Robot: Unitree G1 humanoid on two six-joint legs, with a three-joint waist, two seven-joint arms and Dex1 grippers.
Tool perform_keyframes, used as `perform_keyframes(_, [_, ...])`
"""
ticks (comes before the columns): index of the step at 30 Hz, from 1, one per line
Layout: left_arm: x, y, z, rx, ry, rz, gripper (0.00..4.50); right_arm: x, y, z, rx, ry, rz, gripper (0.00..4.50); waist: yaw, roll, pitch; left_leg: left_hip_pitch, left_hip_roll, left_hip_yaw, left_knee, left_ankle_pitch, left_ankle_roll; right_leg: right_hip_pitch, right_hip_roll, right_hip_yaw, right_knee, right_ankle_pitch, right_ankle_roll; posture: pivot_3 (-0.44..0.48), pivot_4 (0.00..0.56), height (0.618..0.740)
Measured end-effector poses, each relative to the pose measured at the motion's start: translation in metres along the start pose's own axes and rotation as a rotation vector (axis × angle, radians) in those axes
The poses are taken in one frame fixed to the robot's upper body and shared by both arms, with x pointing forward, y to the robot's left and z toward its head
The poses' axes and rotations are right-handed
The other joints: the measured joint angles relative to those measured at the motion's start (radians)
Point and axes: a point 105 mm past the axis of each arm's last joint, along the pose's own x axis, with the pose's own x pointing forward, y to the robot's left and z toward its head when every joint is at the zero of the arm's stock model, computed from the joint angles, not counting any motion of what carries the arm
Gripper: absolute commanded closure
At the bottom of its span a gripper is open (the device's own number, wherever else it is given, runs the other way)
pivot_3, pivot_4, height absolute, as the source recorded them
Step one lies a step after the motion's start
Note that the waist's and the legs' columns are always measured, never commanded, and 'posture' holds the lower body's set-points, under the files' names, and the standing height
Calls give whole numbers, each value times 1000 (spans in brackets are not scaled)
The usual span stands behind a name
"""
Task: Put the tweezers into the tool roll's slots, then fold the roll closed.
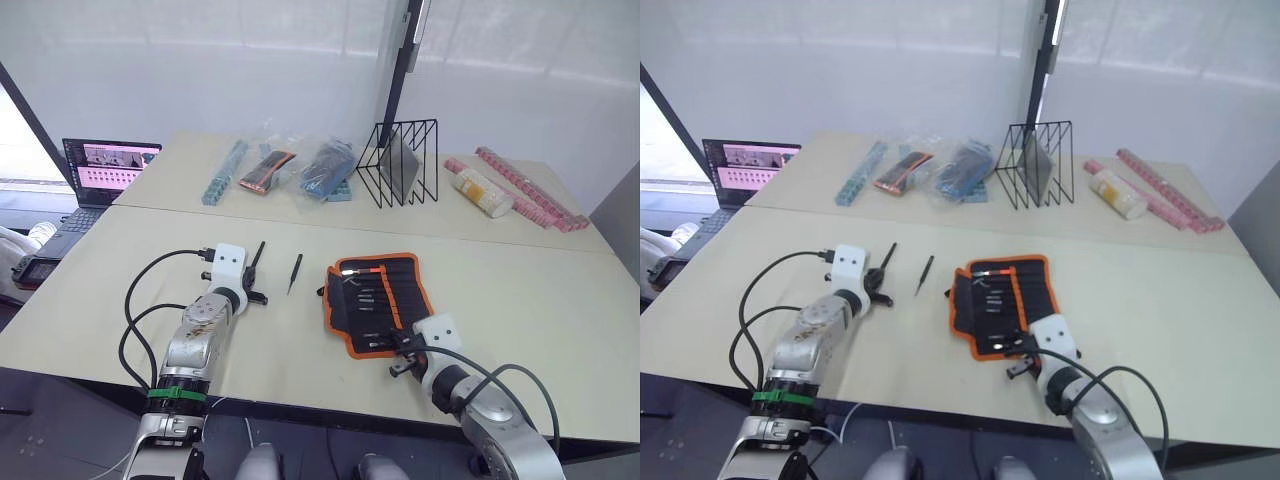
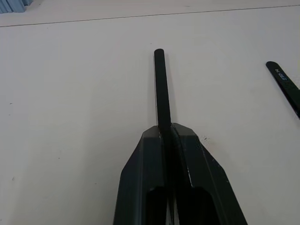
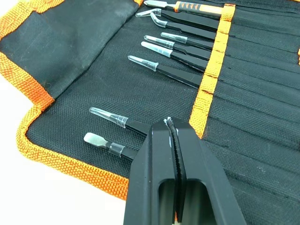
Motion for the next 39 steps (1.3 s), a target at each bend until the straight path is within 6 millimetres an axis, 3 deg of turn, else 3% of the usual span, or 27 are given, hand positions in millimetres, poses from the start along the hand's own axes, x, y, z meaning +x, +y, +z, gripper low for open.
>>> perform_keyframes(4, [-7, -2, 12, 38, -35, -76, 4483, -2, 0, -1, 31, -27, -22, 4500, -3, -1, 2, -2, 0, -1, 0, 0, 0, -1, 0, 0, 0, 0, 0, 0, 150, 684])
perform_keyframes(9, [-23, -8, 58, 152, -146, -220, 4483, -4, -2, -3, 43, -37, -36, 4500, -2, 0, 3, -2, 0, -1, -1, 0, 0, -1, 0, -1, -2, 0, 0, 0, 150, 684])
perform_keyframes(11, [-32, -21, 77, 201, -179, -330, 4483, -4, -2, -4, 48, -37, -39, 4500, -1, 0, 4, -2, 0, -1, -1, 0, 0, -1, 0, -1, -3, 0, 0, 0, 150, 684])
perform_keyframes(14, [-47, -48, 89, 255, -172, -529, 4483, -6, -3, -4, 61, -40, -48, 4500, -1, 1, 4, -2, 0, -1, -1, 0, 0, 0, 0, -1, -3, 0, 0, 0, 150, 684])
perform_keyframes(19, [-64, -101, 90, 384, -59, -845, 4483, -10, -4, -6, 72, -40, -58, 4500, 2, 2, 5, -2, -1, -1, -1, 0, 0, 0, 0, 0, -5, 0, 1, 0, 150, 684])
perform_keyframes(22, [-68, -123, 90, 433, 3, -949, 4483, -13, -3, -7, 75, -39, -60, 4500, -2, 3, 6, -2, -1, -1, -1, 0, 0, 0, 0, 0, -5, -1, 1, 0, 150, 684])
perform_keyframes(25, [-72, -139, 77, 483, 97, -1031, 4483, -16, -3, -7, 77, -42, -66, 4500, -4, 6, 9, -3, -1, -1, -2, 0, 0, -1, 1, 1, -5, -1, 1, 0, 150, 684])
perform_keyframes(29, [-63, -145, 61, 583, 220, -1057, 4483, -19, -2, -8, 94, -42, -94, 4500, -1, 6, 9, -3, -1, -1, -2, 0, 0, -1, 1, 1, -5, -1, 2, 0, 150, 684])
perform_keyframes(39, [-41, -151, 51, 659, 278, -1051, 4483, -21, 0, -8, 122, -50, -127, 4500, -3, 6, 10, -7, -1, -2, -2, 0, 0, -3, 1, 1, -6, -1, 2, 0, 150, 684])
